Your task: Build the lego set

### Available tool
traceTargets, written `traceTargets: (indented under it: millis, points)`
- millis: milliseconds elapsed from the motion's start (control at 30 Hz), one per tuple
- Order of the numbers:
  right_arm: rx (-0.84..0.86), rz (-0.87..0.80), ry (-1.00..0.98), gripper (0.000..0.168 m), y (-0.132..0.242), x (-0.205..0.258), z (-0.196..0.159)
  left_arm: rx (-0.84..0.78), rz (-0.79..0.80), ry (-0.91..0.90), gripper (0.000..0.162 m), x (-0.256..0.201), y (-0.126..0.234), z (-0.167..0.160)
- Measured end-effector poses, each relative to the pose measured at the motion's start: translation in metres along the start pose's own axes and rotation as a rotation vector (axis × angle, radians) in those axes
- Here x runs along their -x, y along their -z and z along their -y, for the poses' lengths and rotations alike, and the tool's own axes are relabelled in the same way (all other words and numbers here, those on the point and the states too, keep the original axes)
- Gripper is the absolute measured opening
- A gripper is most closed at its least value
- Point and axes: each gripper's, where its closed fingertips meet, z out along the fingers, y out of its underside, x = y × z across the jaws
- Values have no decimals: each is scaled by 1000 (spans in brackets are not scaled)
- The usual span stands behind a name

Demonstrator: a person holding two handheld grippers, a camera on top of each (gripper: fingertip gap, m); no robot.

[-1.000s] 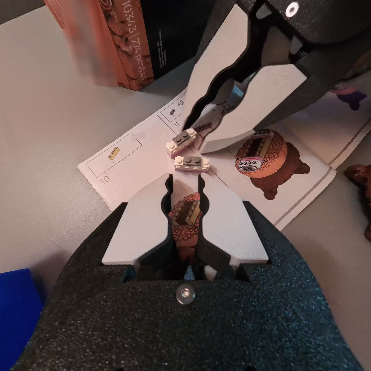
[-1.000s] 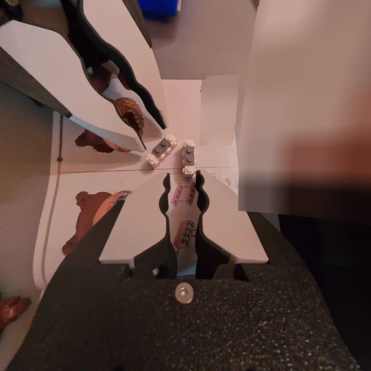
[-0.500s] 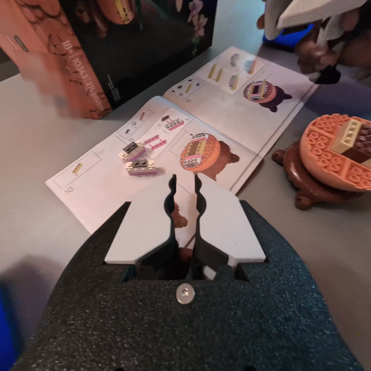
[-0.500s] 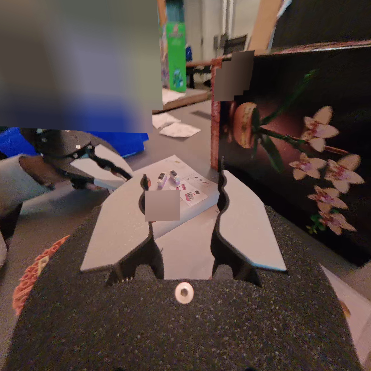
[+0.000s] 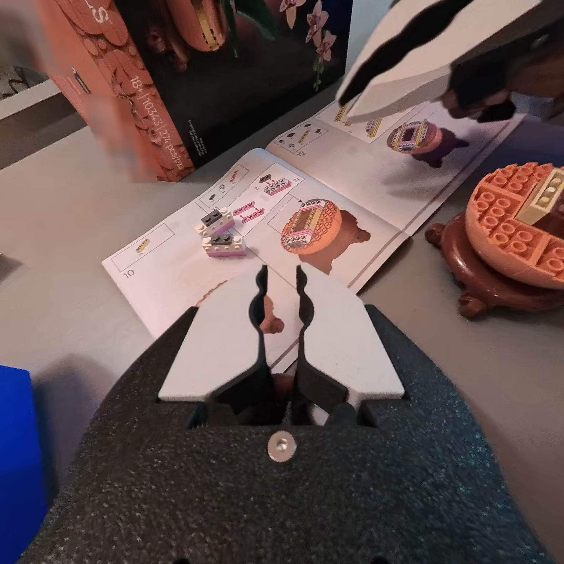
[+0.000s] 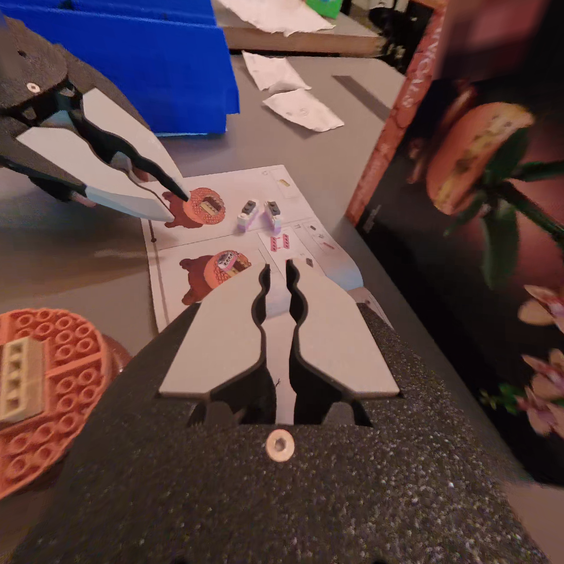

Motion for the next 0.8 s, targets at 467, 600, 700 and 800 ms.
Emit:
traceTargets:
  millis: [467,600,700,800]
  points:
    - [203,199,-45,25,-69,-5,-11,96,-66,26,26,10,-11,-18]
    - [219,195,-5,27,-80,-9,-7,112,-61,26,26,11,-12,-20]
    - [220,193,8,25,-83,-10,-7,111,-58,38,26,12,-12,-20]
    - [224,192,-20,25,-84,-11,-9,112,-65,61,26,13,-12,-20]
